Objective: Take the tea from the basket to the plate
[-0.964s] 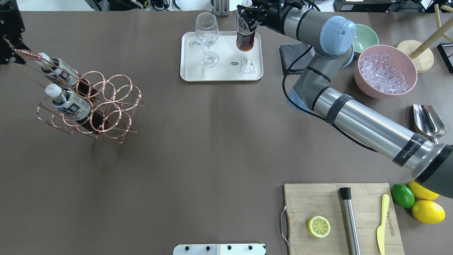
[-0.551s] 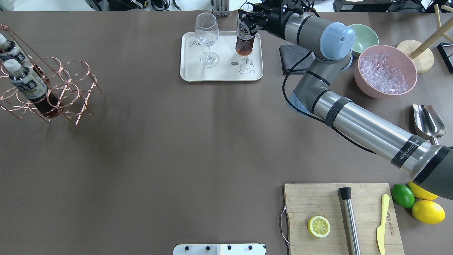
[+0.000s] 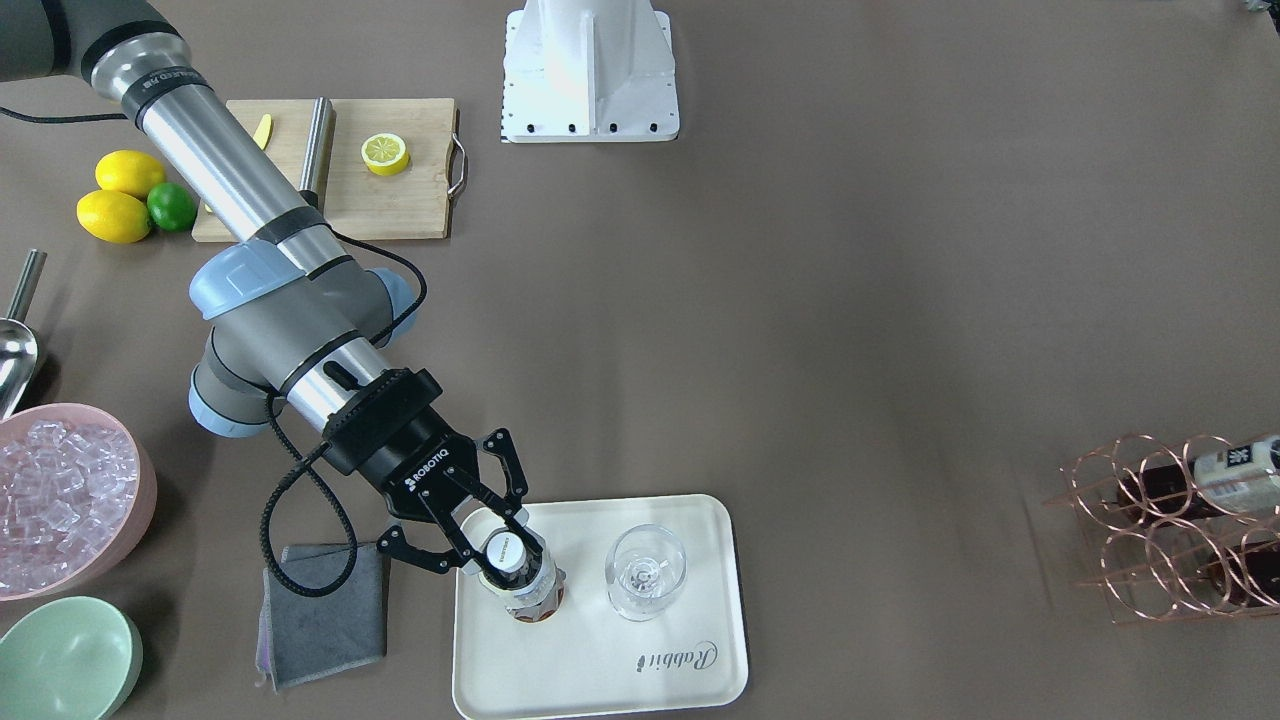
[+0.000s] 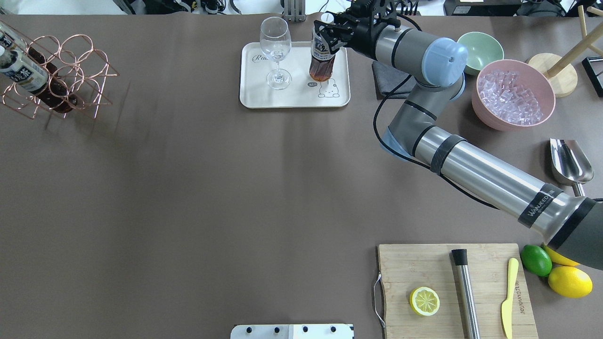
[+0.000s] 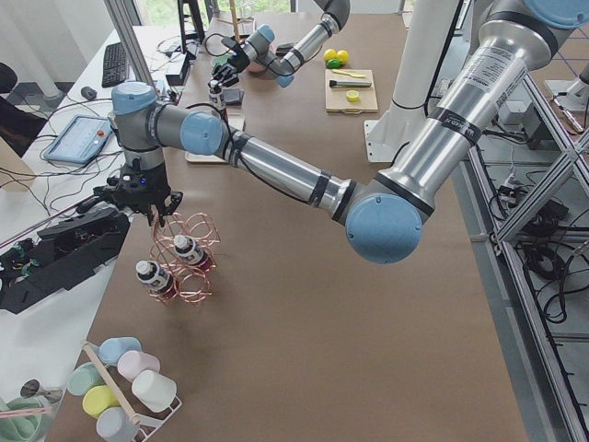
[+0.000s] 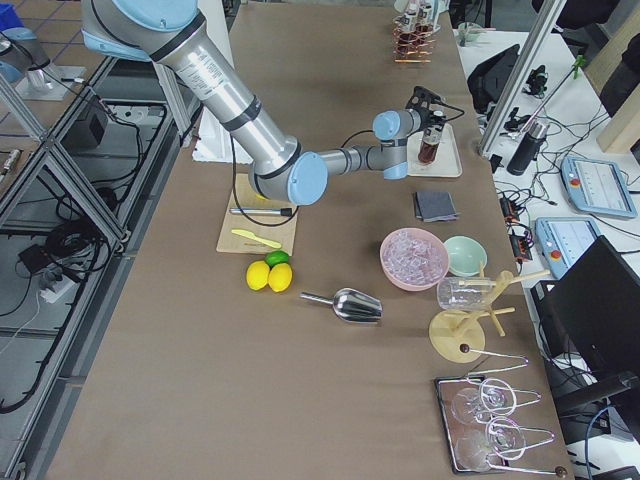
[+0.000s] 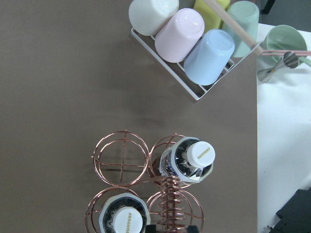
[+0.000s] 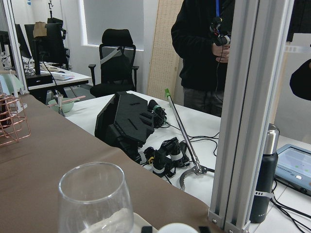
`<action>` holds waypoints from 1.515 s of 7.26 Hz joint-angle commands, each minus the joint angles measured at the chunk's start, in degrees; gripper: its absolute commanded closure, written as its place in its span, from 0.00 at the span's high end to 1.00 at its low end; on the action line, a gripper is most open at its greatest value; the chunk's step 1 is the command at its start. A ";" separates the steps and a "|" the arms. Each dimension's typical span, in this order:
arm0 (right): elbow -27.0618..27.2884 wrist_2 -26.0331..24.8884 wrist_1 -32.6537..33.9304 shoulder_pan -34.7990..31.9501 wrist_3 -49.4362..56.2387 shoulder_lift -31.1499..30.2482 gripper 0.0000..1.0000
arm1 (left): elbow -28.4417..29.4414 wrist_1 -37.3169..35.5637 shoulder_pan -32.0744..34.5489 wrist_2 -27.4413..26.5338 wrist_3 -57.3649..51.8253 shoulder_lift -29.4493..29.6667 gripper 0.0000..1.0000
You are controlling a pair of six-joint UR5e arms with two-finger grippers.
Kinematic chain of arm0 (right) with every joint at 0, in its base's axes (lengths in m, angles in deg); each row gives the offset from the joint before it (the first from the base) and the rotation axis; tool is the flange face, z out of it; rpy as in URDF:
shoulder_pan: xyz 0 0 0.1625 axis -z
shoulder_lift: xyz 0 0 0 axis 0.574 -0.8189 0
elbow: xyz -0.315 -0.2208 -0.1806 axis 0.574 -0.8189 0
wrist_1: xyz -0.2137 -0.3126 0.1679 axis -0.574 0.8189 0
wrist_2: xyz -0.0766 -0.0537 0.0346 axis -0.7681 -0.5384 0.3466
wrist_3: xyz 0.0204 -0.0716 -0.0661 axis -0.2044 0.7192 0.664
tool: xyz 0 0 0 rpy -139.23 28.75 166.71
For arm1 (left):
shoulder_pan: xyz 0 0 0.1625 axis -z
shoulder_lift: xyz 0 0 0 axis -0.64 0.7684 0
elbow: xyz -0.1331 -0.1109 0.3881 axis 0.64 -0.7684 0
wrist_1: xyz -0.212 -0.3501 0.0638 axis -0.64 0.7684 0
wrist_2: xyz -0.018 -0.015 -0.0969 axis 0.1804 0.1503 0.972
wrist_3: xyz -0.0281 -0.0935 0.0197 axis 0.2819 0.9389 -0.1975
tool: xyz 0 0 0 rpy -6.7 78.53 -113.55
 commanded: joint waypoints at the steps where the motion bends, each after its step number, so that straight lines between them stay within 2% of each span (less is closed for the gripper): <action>1: 0.05 -0.96 -0.41 0.98 -0.05 -0.45 0.00 | 8.69 8.90 0.52 -2.82 2.18 2.46 0.00; 3: 0.14 -1.05 -0.41 1.15 0.04 -0.53 0.00 | 9.06 9.00 0.96 -2.82 1.92 2.47 0.00; 4: 0.40 -1.22 -0.41 1.15 0.48 -0.71 0.50 | 9.14 8.91 0.96 -2.82 1.31 2.29 0.65; 5: 0.40 -1.40 -0.32 1.15 0.22 -0.71 0.99 | 8.71 8.74 0.88 -2.82 0.87 2.29 0.98; 7: 2.77 -1.05 0.11 1.15 0.04 -2.46 1.00 | 3.90 7.52 1.49 -2.21 -2.36 -0.15 0.98; 9: 4.52 1.39 1.42 -1.29 -0.05 -2.47 1.00 | -1.46 0.52 3.60 -1.77 -13.04 -2.44 0.98; 10: 7.14 7.68 5.52 -4.61 -0.05 -2.38 1.00 | -5.93 -2.22 4.73 1.89 -22.51 -6.11 0.98; 11: 10.22 14.18 11.05 -7.87 0.30 -2.47 1.00 | -11.80 -2.34 5.79 4.80 -30.17 -12.15 0.97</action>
